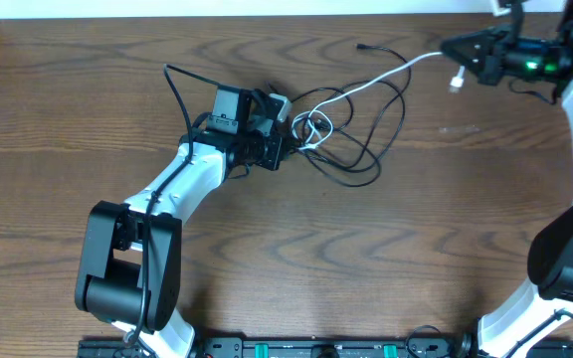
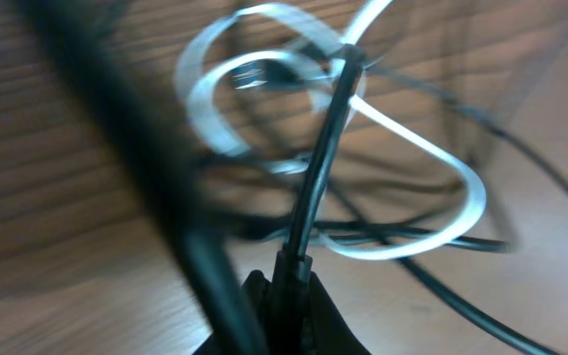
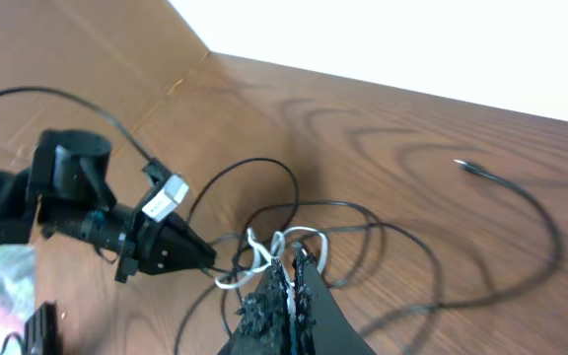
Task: Untangle cables
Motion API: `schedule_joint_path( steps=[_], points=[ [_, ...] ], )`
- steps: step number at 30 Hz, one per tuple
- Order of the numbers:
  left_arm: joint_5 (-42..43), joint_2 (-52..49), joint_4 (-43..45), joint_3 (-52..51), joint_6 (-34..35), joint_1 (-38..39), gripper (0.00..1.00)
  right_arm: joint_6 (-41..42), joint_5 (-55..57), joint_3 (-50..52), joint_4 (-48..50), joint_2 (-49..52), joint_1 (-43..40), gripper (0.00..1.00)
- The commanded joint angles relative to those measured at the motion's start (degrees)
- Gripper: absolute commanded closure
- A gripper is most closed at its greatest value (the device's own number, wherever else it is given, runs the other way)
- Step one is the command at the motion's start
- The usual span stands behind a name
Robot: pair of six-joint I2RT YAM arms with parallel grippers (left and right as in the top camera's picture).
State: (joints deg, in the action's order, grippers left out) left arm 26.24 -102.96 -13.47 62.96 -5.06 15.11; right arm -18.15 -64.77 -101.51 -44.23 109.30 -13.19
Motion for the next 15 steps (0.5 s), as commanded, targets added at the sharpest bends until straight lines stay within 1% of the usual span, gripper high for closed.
schedule_joint_path(
  steps=[1,6,8,10,12,15],
  points=[
    [-19.65,1.16,-1.79,0.28,-1.20,-0.37,0.93,1.66,-1.86,-0.81,0.04,-0.31,-3.54,0.99],
    [-35.50,1.16,-4.46,0.26,-1.86,-0.37,0.92,2.12,-3.15,-0.81,-0.09,-0.31,-8.39,0.99],
    [-39.08,1.16,-4.70,0.26,-1.81,-0.37,0.92,2.45,-3.15,-0.81,-0.37,-0.31,-9.99,0.99],
    [-38.77,1.16,-4.68,0.28,-1.81,-0.37,0.92,3.17,-3.17,-0.81,-1.09,-0.31,-11.28,0.99],
    [-35.98,1.16,-4.66,0.28,-1.84,-0.37,0.92,2.75,-3.23,-0.81,-2.71,-0.31,-11.65,0.99],
    [-24.79,1.16,-3.56,0.28,-1.84,-0.35,0.92,-0.72,-3.34,-0.81,-6.16,-0.31,-10.80,0.99]
  ],
)
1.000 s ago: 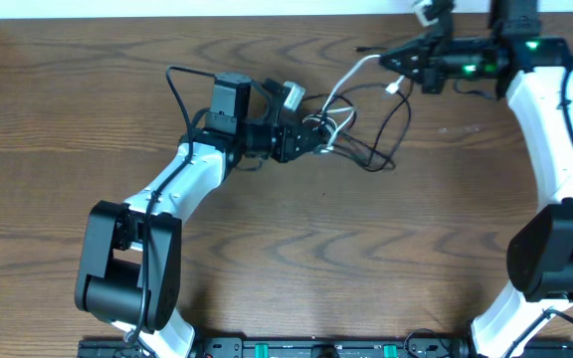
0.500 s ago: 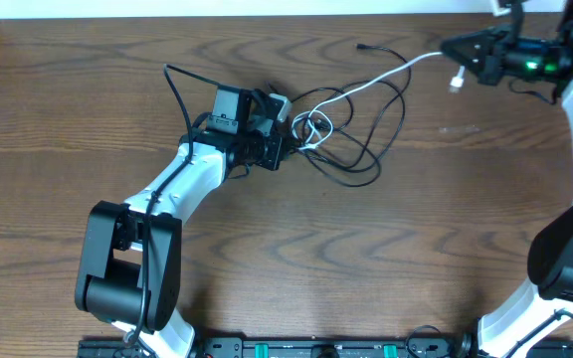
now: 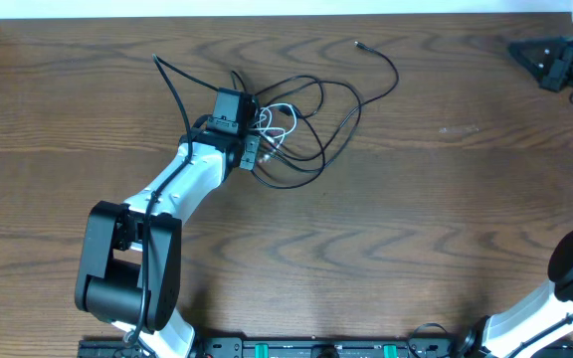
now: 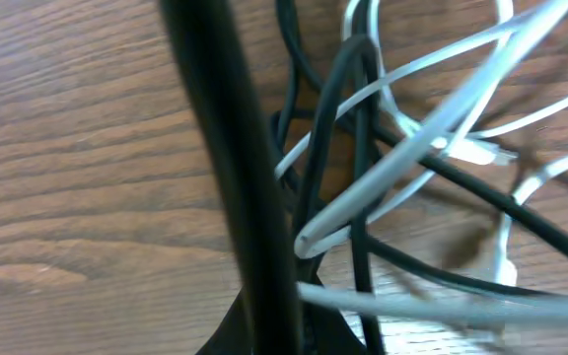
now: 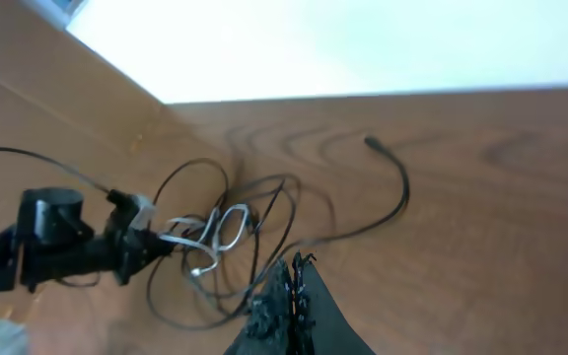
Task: Untangle cables
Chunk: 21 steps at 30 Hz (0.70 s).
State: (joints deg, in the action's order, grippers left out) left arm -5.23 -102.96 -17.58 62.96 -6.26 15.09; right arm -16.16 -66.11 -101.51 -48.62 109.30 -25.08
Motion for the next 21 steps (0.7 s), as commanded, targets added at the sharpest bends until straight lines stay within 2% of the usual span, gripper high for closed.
schedule_joint_path(
  steps=[1,3,5,6,9,12,17,21],
  points=[
    [10.84,1.16,1.22,0.28,-0.61,-0.28,0.93,-4.00,-2.03,-0.81,-2.84,-0.31,1.64,0.99],
    [20.81,1.16,3.39,0.28,-0.59,-0.17,0.93,-6.36,-2.01,-0.81,-4.87,-0.31,3.32,0.98],
    [30.84,1.16,6.43,0.28,-0.55,-0.13,0.92,-7.32,-1.99,-0.81,-5.75,-0.31,5.11,0.75],
    [35.08,1.16,8.00,0.28,-0.55,-0.13,0.92,-7.32,-1.97,-0.81,-5.86,-0.31,5.99,0.59],
    [45.83,1.16,13.88,0.28,3.91,-0.13,0.92,-7.26,-1.99,-0.81,-5.90,-0.31,9.11,0.37],
    [53.22,1.16,19.91,0.28,9.75,-0.13,0.92,-7.23,-1.99,-0.81,-5.90,-0.31,11.91,0.20],
    [63.69,1.16,29.22,0.28,15.34,0.39,0.92,-7.21,-1.97,-0.81,-6.03,-0.31,17.16,0.02],
    [67.78,1.16,35.67,0.28,19.80,1.31,0.93,-6.97,-0.50,-0.81,-6.08,-0.31,20.90,0.01]
  ],
)
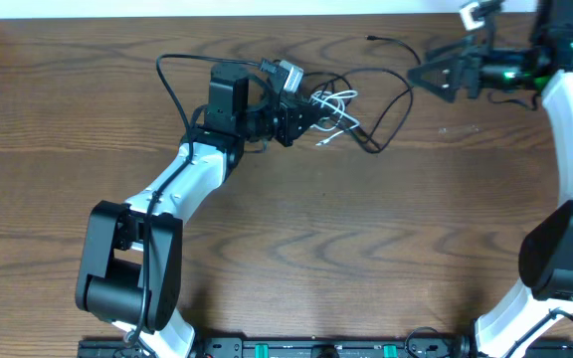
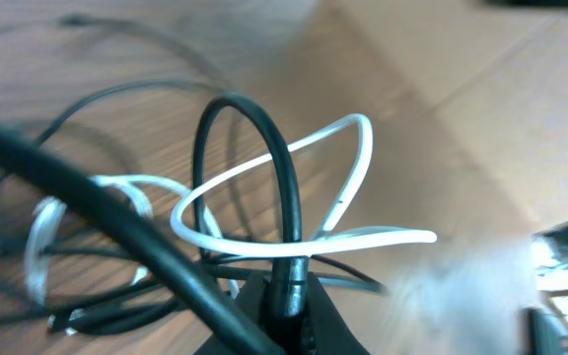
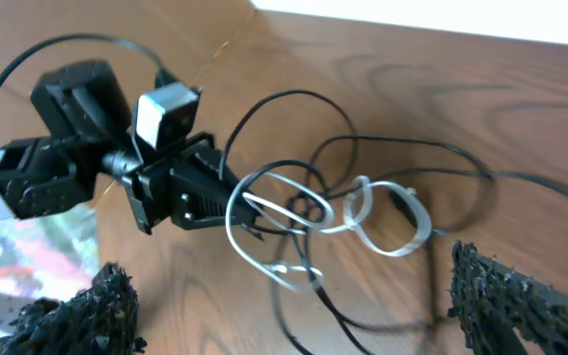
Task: Untangle cables
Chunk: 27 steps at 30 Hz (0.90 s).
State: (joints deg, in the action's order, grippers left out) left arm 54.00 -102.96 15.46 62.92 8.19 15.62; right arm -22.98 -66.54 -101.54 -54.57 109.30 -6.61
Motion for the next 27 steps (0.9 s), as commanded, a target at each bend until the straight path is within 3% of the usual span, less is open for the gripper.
schedule_joint_path(
  steps=[1,5,12,17,27],
  points=[
    [9.25,1.16,4.28,0.33,6.49,1.03,0.93,-0.09,0.50,-0.79,-0.20,-0.31,3.17,0.01],
    [11.47,1.16,10.95,0.33,11.47,1.60,0.92,-1.31,4.83,-0.76,-1.46,-0.31,5.73,0.01],
    [20.37,1.16,20.11,0.33,16.70,1.62,0.92,-16.63,8.13,-0.76,-4.31,-0.31,8.72,0.01],
    [25.31,1.16,20.83,0.33,17.11,1.62,0.92,-18.01,8.15,-0.76,-2.38,-0.31,8.85,0.01],
    [24.13,1.16,21.11,0.33,17.44,1.62,0.93,-22.23,7.87,-0.76,-4.28,-0.31,10.58,0.01]
  ],
)
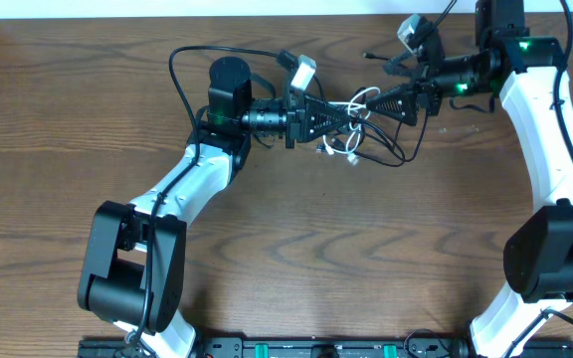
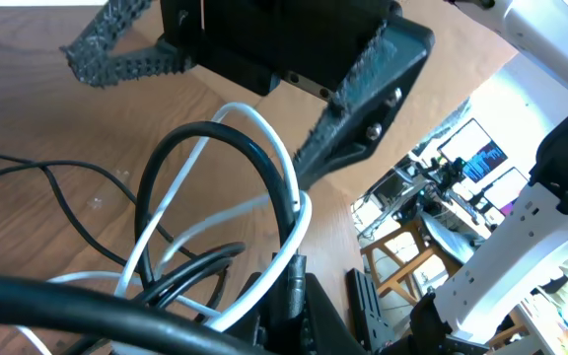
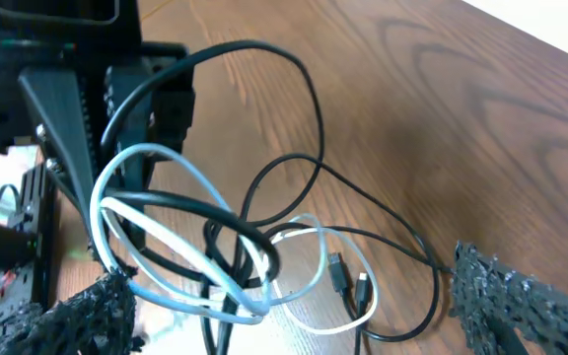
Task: Untangle cables
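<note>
A tangle of black cable (image 1: 386, 149) and white cable (image 1: 351, 142) hangs between the two grippers at the table's far middle. My left gripper (image 1: 318, 109) points right and is shut on a black cable loop (image 2: 227, 138); its jaws (image 2: 289, 296) pinch that cable. The white cable (image 2: 279, 168) loops over it. My right gripper (image 1: 391, 96) faces it, open, with its fingers (image 3: 516, 301) spread either side of the loops (image 3: 215, 247). Two plug ends (image 3: 348, 276) lie on the wood below.
Wooden table (image 1: 296, 259) with a cardboard wall along the far left corner. A loose black cable end (image 1: 368, 56) lies near the far edge. The left arm's own black lead (image 1: 182, 75) arcs behind its wrist.
My right gripper, still open, has moved left from beside the tangle up to it, its fingers now straddling the loops. My left gripper has shifted slightly right with the black cable still in it.
At first my right gripper was shut on the white cable, stretched toward the far right, while my left held the black cable. Then the white cable lay back in the tangle and the right gripper was far off. Later it was open near the tangle, now at it.
</note>
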Motion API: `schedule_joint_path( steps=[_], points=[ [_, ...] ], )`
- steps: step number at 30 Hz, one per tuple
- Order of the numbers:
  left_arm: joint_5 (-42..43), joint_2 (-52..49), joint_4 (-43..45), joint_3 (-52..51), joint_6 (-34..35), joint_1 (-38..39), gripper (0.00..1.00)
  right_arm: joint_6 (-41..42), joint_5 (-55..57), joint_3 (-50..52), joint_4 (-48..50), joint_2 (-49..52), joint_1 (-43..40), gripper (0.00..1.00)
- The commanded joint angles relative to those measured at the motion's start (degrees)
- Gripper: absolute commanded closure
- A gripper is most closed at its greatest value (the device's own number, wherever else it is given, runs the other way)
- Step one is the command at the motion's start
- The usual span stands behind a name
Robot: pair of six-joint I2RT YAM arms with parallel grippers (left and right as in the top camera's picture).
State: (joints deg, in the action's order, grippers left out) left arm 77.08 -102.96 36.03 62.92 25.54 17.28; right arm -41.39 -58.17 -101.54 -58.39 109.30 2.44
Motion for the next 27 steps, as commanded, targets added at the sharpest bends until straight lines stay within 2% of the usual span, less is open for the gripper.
schedule_joint_path(
  steps=[1,6,8,9,10,12,14,18,25,27],
  points=[
    [0.87,1.16,0.52,0.33,0.09,-0.04,0.93,-3.96,-0.50,-0.76,-0.46,-0.31,1.97,0.01],
    [0.90,1.16,0.52,0.33,0.09,-0.04,0.92,-5.77,-0.74,-0.76,-0.42,-0.31,3.37,0.09],
    [0.90,1.16,0.50,0.33,0.09,-0.04,0.93,-6.12,-0.87,-0.76,-0.39,-0.31,3.74,0.18],
    [0.90,1.16,0.52,0.33,0.09,-0.04,0.92,-6.38,-0.87,-0.76,-0.39,-0.31,3.91,0.27],
    [0.90,1.16,0.50,0.33,0.07,-0.04,0.92,-6.54,-0.83,-0.76,-0.37,-0.31,4.00,0.46],
    [0.85,1.16,0.52,0.33,0.04,-0.04,0.92,-6.51,-0.85,-0.76,-0.37,-0.31,4.00,0.70],
    [0.26,1.16,0.50,0.33,0.04,-0.07,0.92,-6.49,-0.83,-0.76,-0.39,-0.31,3.87,0.81],
    [-2.45,1.16,0.50,0.33,0.02,-0.22,0.92,-6.47,-0.83,-0.76,-0.61,-0.31,3.28,0.88],
    [-10.32,1.16,-0.02,0.31,-0.44,-0.22,0.93,-6.49,-0.39,-0.76,-0.98,-0.31,2.84,0.92],
    [-12.52,1.16,-1.07,0.31,-2.47,-0.22,0.92,-6.49,-0.39,-0.76,-0.98,-0.31,2.64,0.95]
  ],
)
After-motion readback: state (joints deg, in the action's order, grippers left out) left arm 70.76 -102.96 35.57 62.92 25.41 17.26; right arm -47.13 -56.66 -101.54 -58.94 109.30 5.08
